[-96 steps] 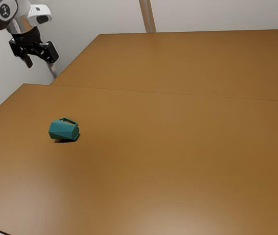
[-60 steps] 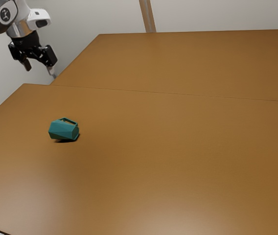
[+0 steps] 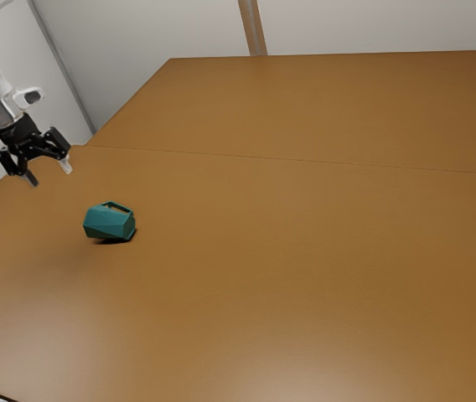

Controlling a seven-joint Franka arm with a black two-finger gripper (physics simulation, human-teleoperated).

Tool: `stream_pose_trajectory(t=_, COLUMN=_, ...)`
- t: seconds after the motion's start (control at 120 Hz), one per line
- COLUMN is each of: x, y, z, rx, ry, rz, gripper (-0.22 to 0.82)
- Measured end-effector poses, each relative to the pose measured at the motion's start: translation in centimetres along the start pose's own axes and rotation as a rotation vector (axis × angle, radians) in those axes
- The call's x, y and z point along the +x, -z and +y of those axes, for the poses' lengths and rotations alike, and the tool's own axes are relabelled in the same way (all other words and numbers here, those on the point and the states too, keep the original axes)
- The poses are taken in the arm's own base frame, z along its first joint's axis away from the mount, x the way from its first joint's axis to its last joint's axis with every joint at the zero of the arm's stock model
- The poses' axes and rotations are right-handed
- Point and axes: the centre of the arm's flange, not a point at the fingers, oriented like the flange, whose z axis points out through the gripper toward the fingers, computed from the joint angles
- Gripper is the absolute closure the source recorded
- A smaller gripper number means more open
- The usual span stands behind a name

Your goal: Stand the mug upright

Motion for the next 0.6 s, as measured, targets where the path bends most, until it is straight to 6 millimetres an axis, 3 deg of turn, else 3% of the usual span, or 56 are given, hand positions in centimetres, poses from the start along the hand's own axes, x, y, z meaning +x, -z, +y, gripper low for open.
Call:
stream_pose_trajectory(t=0.25, x=4.3, y=-5.7, z=-5.0, rx=-0.155, ry=0.025, rz=-0.045, gripper=0.00)
stream_pose_trajectory(t=0.6, x=9.5, y=-10.4, z=-6.3, rx=-0.259, ry=-0.062, rz=-0.040, gripper=0.00)
